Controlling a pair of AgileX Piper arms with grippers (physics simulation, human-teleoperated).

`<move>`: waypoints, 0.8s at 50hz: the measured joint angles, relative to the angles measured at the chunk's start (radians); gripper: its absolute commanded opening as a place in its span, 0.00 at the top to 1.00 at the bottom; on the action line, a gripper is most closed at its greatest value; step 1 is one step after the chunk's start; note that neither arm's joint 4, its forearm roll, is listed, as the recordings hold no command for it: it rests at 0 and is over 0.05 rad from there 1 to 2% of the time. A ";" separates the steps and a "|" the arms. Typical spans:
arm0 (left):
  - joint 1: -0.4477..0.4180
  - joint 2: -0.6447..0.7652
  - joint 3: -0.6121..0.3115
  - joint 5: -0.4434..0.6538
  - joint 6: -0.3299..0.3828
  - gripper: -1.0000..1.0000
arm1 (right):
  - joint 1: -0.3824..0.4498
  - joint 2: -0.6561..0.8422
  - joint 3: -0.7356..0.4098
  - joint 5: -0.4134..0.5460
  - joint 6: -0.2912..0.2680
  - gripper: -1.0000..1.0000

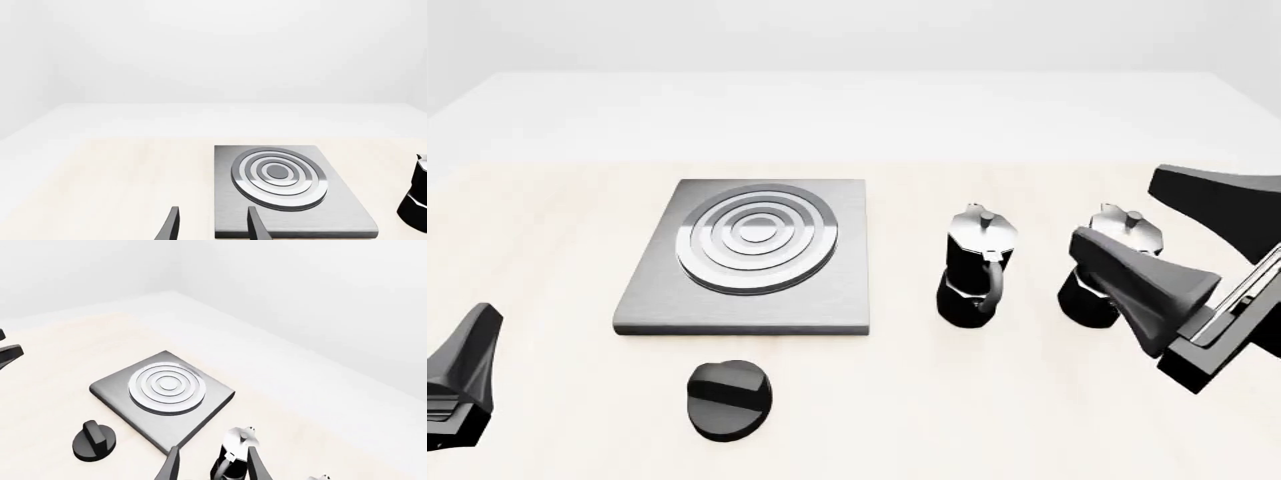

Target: Turn off the stove.

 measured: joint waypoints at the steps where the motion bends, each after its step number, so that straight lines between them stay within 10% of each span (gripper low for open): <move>1: 0.000 0.000 0.000 0.000 0.000 0.00 | 0.010 0.014 -0.007 0.001 0.001 0.00; 40: 0.000 0.000 0.000 0.000 0.000 0.00 | 0.290 0.435 -0.104 -0.010 -0.008 0.00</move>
